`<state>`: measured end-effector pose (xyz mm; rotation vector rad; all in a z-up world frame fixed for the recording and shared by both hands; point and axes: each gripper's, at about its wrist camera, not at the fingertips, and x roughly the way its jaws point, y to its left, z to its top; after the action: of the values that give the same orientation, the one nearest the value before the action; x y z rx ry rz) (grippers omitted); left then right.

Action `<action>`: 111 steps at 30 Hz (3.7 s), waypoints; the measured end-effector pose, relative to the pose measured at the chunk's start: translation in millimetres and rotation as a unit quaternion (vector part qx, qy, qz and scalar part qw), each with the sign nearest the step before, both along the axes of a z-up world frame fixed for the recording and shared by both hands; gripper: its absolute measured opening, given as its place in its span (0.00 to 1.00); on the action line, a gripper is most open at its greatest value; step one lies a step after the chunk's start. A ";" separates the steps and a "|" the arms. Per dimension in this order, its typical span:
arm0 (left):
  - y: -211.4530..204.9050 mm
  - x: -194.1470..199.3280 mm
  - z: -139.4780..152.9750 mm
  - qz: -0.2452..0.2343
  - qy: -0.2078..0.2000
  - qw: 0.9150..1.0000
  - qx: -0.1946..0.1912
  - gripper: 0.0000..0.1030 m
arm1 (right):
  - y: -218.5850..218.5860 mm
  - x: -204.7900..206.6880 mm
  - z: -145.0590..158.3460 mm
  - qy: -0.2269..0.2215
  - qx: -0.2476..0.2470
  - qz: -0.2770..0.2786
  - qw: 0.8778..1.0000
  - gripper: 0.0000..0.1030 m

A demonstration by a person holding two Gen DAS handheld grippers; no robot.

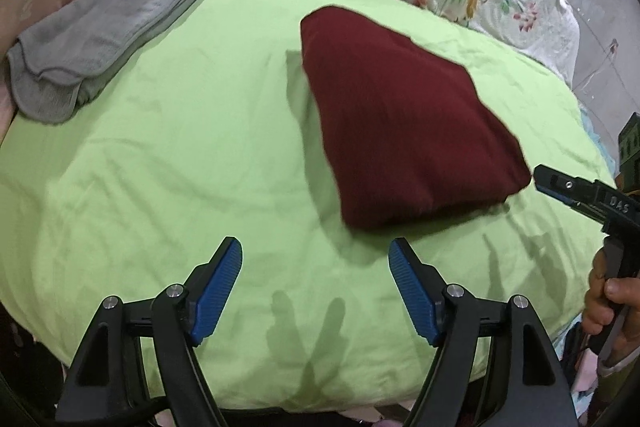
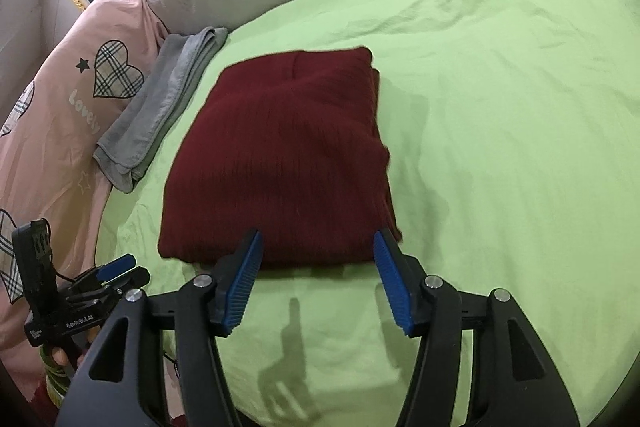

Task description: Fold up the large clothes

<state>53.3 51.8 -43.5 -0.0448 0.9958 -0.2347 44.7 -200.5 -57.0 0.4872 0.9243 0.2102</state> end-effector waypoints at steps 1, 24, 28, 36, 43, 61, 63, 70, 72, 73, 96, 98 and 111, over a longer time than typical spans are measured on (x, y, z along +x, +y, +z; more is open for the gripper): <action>0.1 -3.6 -3.2 0.002 0.002 1.000 0.004 0.74 | 0.1 -5.3 -2.0 0.002 0.000 -0.001 1.000 0.57; -17.6 -55.3 23.9 -0.036 -0.032 0.997 0.062 0.77 | 23.0 -85.6 23.3 -0.017 -0.111 0.068 0.991 0.78; -17.2 -63.9 62.3 -0.047 -0.088 0.993 0.070 0.88 | 20.9 -91.1 54.2 -0.054 -0.115 0.077 0.989 0.86; -30.8 -46.8 54.1 -0.049 -0.096 0.988 0.113 0.95 | 21.5 -64.8 47.8 -0.060 -0.131 0.080 0.986 1.00; -32.1 -20.4 32.8 -0.023 -0.056 0.991 0.123 0.95 | 34.1 -39.8 29.7 -0.040 -0.125 0.091 0.987 1.00; -38.4 -5.0 35.8 -0.018 -0.051 0.988 0.142 0.95 | 34.1 -17.0 25.2 -0.021 -0.110 0.097 0.989 1.00; -40.1 -3.1 37.1 -0.020 -0.053 0.988 0.143 0.95 | 34.8 -14.0 26.8 -0.022 -0.111 0.099 0.989 1.00; -45.4 -2.4 42.7 -0.021 -0.061 0.988 0.141 0.95 | 42.5 -8.9 29.9 -0.027 -0.112 0.106 0.988 1.00; -46.1 -2.3 43.4 -0.022 -0.062 0.988 0.141 0.95 | 44.0 -8.0 29.8 -0.027 -0.113 0.107 0.987 1.00; -46.2 -2.2 43.3 -0.022 -0.062 0.988 0.141 0.95 | 44.9 -8.0 29.9 -0.027 -0.112 0.108 0.987 1.00; -47.6 -3.4 44.1 -0.021 -0.062 0.988 0.138 0.95 | 47.7 -6.5 29.6 -0.026 -0.110 0.109 0.988 1.00; -47.8 -4.0 44.2 -0.020 -0.063 0.988 0.138 0.95 | 50.9 -7.2 29.7 -0.026 -0.110 0.107 0.988 1.00; -50.7 -6.6 45.8 -0.015 -0.064 0.989 0.135 0.95 | 52.9 -9.6 30.4 -0.027 -0.110 0.107 0.988 1.00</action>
<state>46.6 1.1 2.3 0.2302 0.8936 -0.1276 35.0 -147.6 -26.7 0.1766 0.9348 0.3098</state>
